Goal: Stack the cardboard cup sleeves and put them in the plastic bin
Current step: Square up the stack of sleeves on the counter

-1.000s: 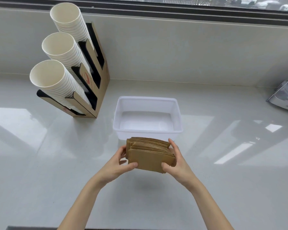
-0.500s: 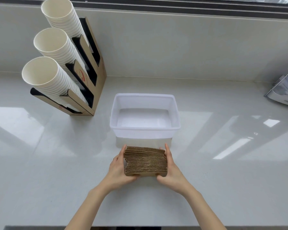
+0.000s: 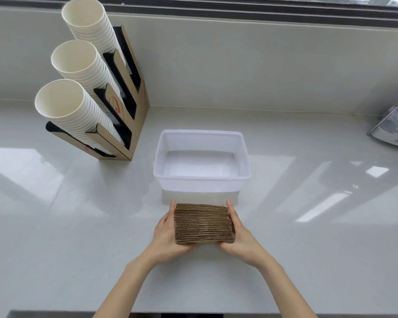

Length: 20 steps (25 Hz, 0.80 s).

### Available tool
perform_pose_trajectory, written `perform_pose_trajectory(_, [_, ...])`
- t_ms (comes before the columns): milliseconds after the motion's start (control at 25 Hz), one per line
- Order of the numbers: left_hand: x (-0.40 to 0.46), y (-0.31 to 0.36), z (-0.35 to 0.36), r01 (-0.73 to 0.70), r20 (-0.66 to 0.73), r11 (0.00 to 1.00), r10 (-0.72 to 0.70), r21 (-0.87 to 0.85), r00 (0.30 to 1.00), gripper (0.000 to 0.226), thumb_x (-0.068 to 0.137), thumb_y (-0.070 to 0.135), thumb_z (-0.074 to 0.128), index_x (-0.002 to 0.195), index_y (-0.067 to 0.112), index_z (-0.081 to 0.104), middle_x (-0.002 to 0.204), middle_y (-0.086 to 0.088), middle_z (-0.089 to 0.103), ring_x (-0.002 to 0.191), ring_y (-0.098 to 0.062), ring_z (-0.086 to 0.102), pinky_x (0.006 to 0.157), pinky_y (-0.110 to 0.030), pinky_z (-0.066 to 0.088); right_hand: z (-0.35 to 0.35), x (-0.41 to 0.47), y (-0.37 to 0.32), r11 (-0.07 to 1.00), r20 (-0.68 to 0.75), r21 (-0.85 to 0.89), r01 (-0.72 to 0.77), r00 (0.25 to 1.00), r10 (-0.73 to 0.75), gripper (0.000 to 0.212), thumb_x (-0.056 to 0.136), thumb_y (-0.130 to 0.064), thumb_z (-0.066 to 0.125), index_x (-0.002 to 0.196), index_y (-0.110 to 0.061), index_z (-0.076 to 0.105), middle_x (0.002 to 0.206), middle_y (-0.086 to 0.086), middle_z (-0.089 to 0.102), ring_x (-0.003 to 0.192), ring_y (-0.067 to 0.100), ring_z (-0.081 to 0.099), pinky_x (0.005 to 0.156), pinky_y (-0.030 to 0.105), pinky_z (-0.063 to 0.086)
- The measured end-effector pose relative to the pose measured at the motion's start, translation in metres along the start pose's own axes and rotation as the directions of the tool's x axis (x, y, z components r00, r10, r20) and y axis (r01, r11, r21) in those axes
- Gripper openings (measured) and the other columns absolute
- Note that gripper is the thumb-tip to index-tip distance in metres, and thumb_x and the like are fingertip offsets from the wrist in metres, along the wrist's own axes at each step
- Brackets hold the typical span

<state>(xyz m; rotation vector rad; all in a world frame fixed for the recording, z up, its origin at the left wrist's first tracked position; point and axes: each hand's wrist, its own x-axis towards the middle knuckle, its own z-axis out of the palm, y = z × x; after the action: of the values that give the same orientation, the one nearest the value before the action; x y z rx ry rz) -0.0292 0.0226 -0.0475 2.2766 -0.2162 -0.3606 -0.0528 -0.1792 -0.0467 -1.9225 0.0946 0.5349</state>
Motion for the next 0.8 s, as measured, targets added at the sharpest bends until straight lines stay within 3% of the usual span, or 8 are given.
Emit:
perform_pose_trajectory(160, [0.002, 0.003, 0.001, -0.059, -0.057, 0.998, 0.059, 0.004, 0.997, 0.085, 0.05, 0.052, 0.069, 0.122, 0.035, 0.027, 0.113, 0.018, 0.042, 0.113, -0.011, 0.045, 0.094, -0.023, 0.03, 0.008, 0.001, 0.0, 1.0, -0.076, -0.03, 0.01, 0.997, -0.012, 0.098, 0.076, -0.014, 0.062, 0.143, -0.036, -0.008, 0.126, -0.014, 0.049, 0.109, 0.001, 0.051, 0.076, -0.01, 0.033])
perform_pose_trajectory(280, [0.004, -0.002, -0.001, -0.036, -0.055, 0.999, 0.034, -0.037, 0.998, 0.09, 0.044, 0.05, 0.065, 0.124, 0.025, 0.033, 0.112, 0.015, 0.046, 0.113, -0.015, 0.043, 0.095, -0.031, 0.035, 0.007, 0.0, 0.003, 0.999, -0.143, -0.023, 0.028, 0.989, -0.031, 0.093, 0.074, -0.014, 0.064, 0.143, -0.035, 0.006, 0.122, -0.016, 0.049, 0.11, 0.003, 0.05, 0.076, -0.011, 0.031])
perform_pose_trajectory(520, [0.003, -0.001, -0.009, 0.036, 0.017, 0.985, -0.033, -0.166, 0.999, 0.09, 0.04, 0.049, 0.07, 0.119, 0.023, 0.038, 0.109, 0.01, 0.05, 0.107, -0.013, 0.045, 0.093, -0.033, 0.039, 0.006, -0.003, -0.002, 0.998, -0.14, -0.053, 0.047, 0.989, -0.054, 0.096, 0.07, -0.017, 0.068, 0.144, -0.032, 0.008, 0.118, -0.018, 0.052, 0.106, 0.002, 0.053, 0.076, -0.009, 0.033])
perform_pose_trajectory(640, [0.001, 0.001, -0.017, 0.101, 0.12, 0.926, -0.061, -0.363, 0.991, 0.078, 0.043, 0.042, 0.074, 0.111, 0.035, 0.038, 0.115, 0.004, 0.054, 0.11, -0.014, 0.052, 0.085, -0.025, 0.048, 0.0, -0.007, -0.011, 0.997, -0.081, 0.067, 0.033, 0.996, -0.028, 0.093, 0.07, -0.018, 0.069, 0.142, -0.036, 0.012, 0.114, -0.029, 0.05, 0.101, -0.015, 0.053, 0.075, -0.004, 0.039])
perform_pose_trajectory(800, [-0.001, 0.015, -0.03, 0.129, 0.141, 0.806, -0.058, -0.577, 0.988, 0.075, 0.05, 0.044, 0.074, 0.116, 0.038, 0.038, 0.114, 0.006, 0.056, 0.101, -0.005, 0.06, 0.07, -0.014, 0.051, -0.004, -0.011, -0.031, 0.96, -0.043, 0.28, 0.019, 0.999, -0.007, 0.078, 0.069, -0.025, 0.069, 0.132, -0.038, 0.026, 0.112, -0.018, 0.057, 0.088, -0.008, 0.063, 0.066, 0.01, 0.05])
